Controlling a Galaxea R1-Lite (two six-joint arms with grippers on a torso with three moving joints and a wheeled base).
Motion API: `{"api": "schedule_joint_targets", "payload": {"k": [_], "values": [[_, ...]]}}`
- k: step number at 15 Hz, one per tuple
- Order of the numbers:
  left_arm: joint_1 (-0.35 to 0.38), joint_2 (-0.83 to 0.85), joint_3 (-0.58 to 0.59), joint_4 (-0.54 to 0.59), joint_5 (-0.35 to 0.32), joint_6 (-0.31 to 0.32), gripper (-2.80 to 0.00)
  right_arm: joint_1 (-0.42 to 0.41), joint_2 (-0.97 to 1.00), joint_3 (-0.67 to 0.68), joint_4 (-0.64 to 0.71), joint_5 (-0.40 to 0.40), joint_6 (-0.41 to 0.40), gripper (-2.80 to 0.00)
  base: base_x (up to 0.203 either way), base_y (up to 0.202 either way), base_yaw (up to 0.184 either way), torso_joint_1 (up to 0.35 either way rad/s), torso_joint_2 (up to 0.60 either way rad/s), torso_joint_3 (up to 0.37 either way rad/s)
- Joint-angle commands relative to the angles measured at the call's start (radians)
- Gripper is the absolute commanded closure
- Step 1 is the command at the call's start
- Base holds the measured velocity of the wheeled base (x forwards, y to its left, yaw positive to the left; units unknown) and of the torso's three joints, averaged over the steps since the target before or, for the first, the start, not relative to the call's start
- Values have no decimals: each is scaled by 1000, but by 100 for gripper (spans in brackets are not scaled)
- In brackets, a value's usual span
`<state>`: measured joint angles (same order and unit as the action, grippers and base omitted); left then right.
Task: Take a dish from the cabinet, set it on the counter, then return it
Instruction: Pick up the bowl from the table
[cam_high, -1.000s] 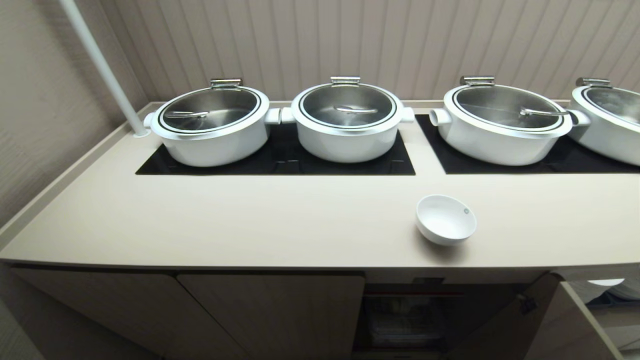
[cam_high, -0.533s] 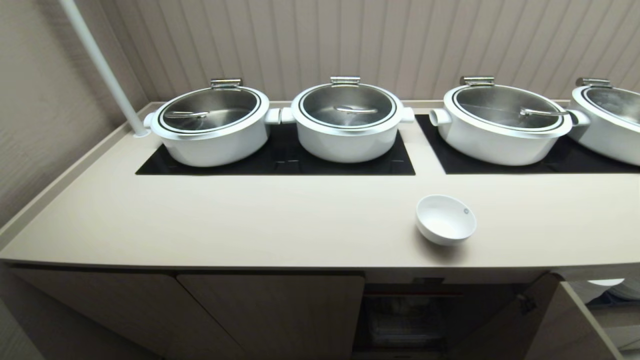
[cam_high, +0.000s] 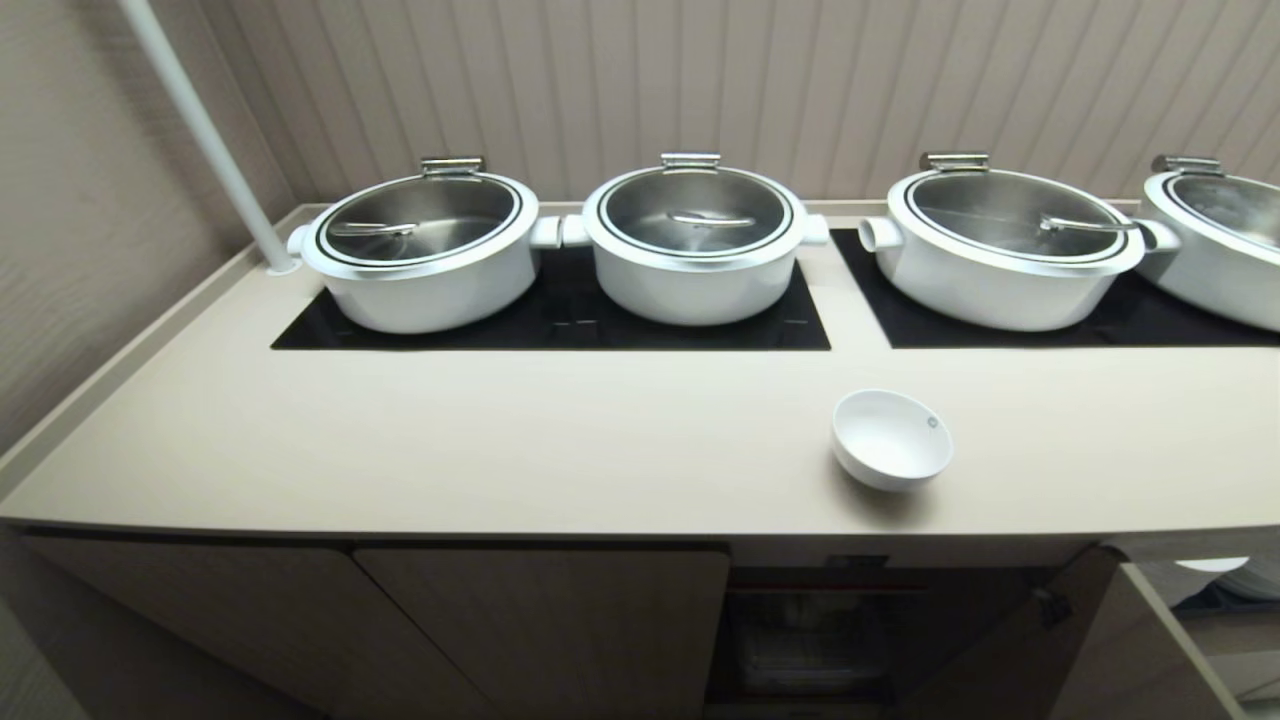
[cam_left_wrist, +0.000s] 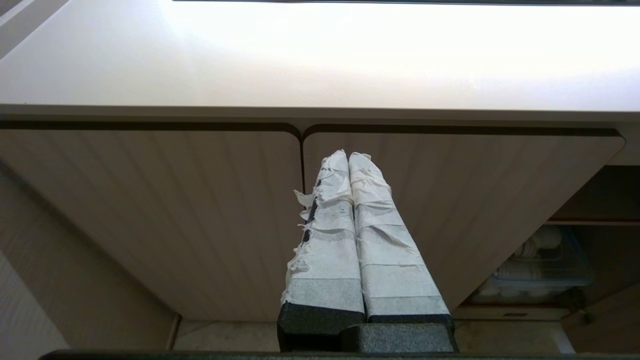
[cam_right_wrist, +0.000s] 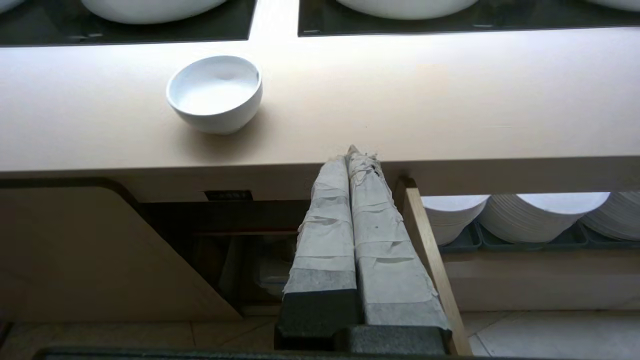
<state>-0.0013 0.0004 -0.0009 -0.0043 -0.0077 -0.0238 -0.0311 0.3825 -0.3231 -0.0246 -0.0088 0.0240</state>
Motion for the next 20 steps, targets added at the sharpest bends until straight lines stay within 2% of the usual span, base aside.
{"api": "schedule_joint_targets", "payload": {"k": [1, 3, 6, 12, 15, 20], "values": [[0, 0, -1, 0, 0, -1, 0, -30, 186, -83, 0, 9, -10, 0, 0, 0, 0, 0, 0, 0], [0, 0, 1, 0, 0, -1, 0, -70, 312, -154, -4, 48, -45, 0, 0, 0, 0, 0, 0, 0], [0, 0, -1, 0, 0, -1, 0, -88, 408, -217, -24, 77, -112, 0, 0, 0, 0, 0, 0, 0], [0, 0, -1, 0, 0, 1, 0, -68, 501, -271, -48, 83, -117, 0, 0, 0, 0, 0, 0, 0], [0, 0, -1, 0, 0, -1, 0, -47, 530, -264, -39, 150, -114, 0, 0, 0, 0, 0, 0, 0], [0, 0, 1, 0, 0, -1, 0, -47, 693, -353, -45, 162, -111, 0, 0, 0, 0, 0, 0, 0]]}}
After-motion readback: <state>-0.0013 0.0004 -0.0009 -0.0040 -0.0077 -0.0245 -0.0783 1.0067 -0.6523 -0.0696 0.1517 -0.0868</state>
